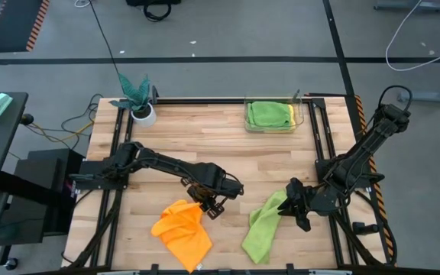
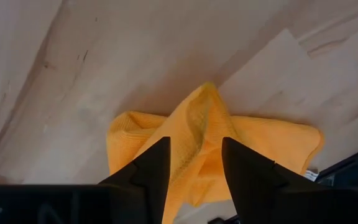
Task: Fold microfiber towels
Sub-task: Fold the orange towel
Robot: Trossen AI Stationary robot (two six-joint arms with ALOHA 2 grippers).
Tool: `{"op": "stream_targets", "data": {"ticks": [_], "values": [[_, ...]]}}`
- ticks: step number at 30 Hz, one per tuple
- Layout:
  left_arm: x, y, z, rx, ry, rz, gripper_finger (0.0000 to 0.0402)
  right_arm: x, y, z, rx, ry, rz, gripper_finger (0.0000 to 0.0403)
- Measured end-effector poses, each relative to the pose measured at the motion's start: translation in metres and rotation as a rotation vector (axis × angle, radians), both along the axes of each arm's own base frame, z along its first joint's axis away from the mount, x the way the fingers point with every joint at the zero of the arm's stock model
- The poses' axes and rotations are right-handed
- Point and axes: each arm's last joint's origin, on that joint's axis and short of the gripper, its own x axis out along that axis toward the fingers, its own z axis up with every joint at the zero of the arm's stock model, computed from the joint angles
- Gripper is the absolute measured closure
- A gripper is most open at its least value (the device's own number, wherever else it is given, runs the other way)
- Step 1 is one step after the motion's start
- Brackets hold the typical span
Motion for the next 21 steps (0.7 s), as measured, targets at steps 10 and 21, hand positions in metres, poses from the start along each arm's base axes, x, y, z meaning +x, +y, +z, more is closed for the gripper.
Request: {"op": "stream_targets", "data": {"ticks": [10,21], "values": [[0.006,0.002,-0.015,0.005,0.027,-0.013,0.0262,0.000,0.000,0.000,0.003,-0.001,-0.001,0.0308],[0.008,0.003,-0.017,-0.008,0.015,-0.013,0.0274,0.000,0.000,0.000,0.001,0.000,0.000,0.0308]]}}
